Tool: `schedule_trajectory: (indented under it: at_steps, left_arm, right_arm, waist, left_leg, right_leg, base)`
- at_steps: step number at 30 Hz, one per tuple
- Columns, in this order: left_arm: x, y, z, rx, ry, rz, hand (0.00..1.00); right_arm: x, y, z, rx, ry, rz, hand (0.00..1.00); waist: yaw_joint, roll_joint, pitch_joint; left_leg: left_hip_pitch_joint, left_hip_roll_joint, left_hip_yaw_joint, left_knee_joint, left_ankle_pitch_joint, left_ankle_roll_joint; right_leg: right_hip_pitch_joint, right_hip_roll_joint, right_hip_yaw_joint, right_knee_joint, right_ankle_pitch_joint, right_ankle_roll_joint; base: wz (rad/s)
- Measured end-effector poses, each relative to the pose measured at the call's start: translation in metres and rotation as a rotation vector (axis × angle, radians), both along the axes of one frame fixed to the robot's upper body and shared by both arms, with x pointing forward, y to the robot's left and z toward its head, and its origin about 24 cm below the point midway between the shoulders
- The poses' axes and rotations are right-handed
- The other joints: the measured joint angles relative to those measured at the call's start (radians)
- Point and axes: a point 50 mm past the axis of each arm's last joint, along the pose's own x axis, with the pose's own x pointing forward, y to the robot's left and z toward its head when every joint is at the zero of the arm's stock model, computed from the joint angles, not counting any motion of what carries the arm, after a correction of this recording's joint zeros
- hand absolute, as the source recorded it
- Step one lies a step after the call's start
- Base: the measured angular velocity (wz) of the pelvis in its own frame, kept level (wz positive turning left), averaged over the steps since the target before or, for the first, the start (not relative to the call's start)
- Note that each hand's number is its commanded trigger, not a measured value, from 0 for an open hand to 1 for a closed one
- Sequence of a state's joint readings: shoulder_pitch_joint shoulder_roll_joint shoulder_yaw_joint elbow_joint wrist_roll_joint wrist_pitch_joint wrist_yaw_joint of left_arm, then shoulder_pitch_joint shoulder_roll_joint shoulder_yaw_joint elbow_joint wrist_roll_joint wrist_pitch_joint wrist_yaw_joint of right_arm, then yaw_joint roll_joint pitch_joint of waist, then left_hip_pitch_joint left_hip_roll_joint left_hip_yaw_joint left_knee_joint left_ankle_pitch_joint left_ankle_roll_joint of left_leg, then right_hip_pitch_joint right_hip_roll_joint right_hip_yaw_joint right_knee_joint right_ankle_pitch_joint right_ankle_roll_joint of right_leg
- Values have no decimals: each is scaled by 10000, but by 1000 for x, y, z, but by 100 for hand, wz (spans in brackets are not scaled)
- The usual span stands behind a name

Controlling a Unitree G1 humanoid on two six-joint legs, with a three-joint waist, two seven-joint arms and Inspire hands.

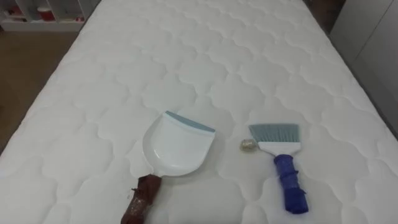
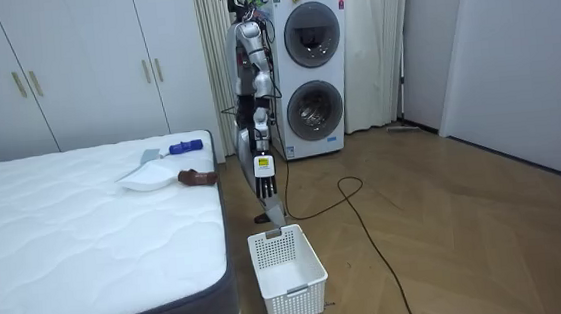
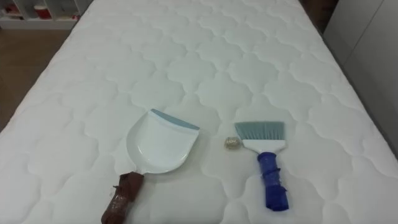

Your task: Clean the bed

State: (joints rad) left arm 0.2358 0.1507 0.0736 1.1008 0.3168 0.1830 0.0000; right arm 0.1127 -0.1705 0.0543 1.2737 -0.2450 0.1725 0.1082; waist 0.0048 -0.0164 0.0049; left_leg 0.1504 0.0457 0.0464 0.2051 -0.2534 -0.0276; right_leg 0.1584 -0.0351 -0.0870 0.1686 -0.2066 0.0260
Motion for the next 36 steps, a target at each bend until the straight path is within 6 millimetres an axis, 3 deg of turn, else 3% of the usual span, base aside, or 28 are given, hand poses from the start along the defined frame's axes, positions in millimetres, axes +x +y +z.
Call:
schedule_trajectory:
  at_steps: [27,36]
  left_arm:
    - [3,1,0,-21,-93,-25,0]
    - [7,10,4,1337,-697,384,0]
  right_arm:
    - [2,-1,0,-41,-126,-45,0]
    - [2,-1,0,-109,-139,-107,0]
  waist:
    - [-17,-26,9]
    - [14,41,1]
  left_leg:
    - [-30,-15,-63,9,0,0]
    - [-44,-17,-77,-4,-1,-1]
  right_leg:
    - [10,-10,-34,-1,-34,-2]
    - [-4,-14,-43,3,-69,-13]
  base:
    - [0]
    - [0]
